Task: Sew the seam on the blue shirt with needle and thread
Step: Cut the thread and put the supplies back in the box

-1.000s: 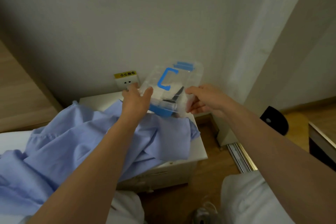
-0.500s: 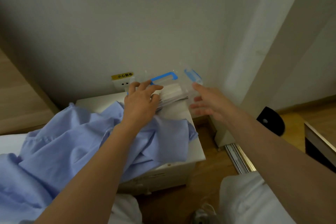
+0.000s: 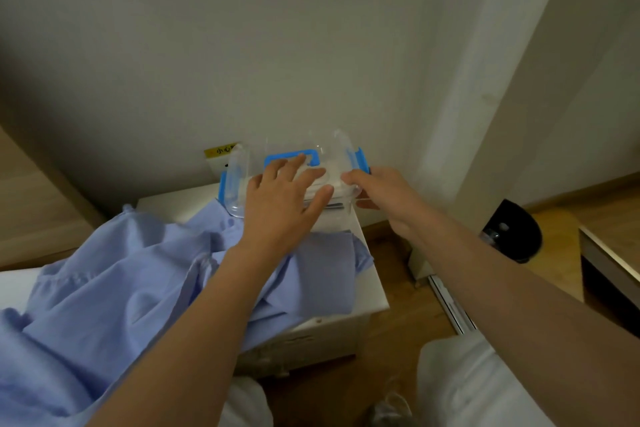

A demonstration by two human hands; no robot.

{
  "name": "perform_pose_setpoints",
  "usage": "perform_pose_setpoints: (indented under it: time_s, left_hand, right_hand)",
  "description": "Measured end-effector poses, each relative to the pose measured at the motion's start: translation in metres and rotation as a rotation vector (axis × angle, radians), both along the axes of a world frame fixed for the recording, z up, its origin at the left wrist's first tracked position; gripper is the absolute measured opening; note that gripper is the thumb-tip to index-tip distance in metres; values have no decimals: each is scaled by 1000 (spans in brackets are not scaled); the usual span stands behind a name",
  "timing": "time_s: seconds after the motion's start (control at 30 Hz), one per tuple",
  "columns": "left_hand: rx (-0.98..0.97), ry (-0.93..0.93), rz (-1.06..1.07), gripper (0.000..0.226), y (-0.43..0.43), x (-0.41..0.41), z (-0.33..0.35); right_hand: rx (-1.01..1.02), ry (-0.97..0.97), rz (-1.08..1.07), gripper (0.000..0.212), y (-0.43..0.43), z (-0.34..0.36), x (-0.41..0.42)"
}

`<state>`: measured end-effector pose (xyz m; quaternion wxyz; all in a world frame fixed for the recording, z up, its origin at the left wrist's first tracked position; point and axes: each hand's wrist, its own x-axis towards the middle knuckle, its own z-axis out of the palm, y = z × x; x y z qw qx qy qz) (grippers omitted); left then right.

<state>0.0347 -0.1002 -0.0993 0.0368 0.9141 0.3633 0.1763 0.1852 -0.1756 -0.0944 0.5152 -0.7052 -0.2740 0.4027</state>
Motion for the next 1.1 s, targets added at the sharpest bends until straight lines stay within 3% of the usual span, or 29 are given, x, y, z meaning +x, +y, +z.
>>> perform_pose_setpoints:
  time_s: [0.1,0.3,0.4,0.47,0.57,0.63,0.7,0.77,0.87,1.1]
  left_hand:
    - [-5,4,13,74,1,3,0]
    - [0,56,39,64,-2,6,1]
    - [-12,60,2,57,1,3,0]
    - [-52,-31,-28,60,7,0,2]
    - [41,-208,206,66,18,-10,8]
    - [-67,-188,473,75,26,-20,11]
    - [-379,-233,624,81,33,-28,9]
    - [-643,-419,634,70,39,-33,3]
    - [-543,-576,607,60,38,-35,4]
    - [-378,-578,554,59,35,-28,7]
  right_hand:
    - [72,-97,13,17,1,1,-2]
    - [86,-420,24,29,6,-6,-3]
    - [69,-640,85,50,7,-7,-3]
    - [151,-814,163,62,6,-5,-9]
    - [72,-1045,389,63,1,-3,-14]
    - [-14,-1176,507,66,-3,-3,-12]
    - [-15,-1210,512,63,-3,-4,-11]
    - [-1,-1206,491,60,-3,-3,-12]
    - [-2,-1218,474,58,-1,-4,-13]
    - [-20,-1195,462,57,2,-5,-12]
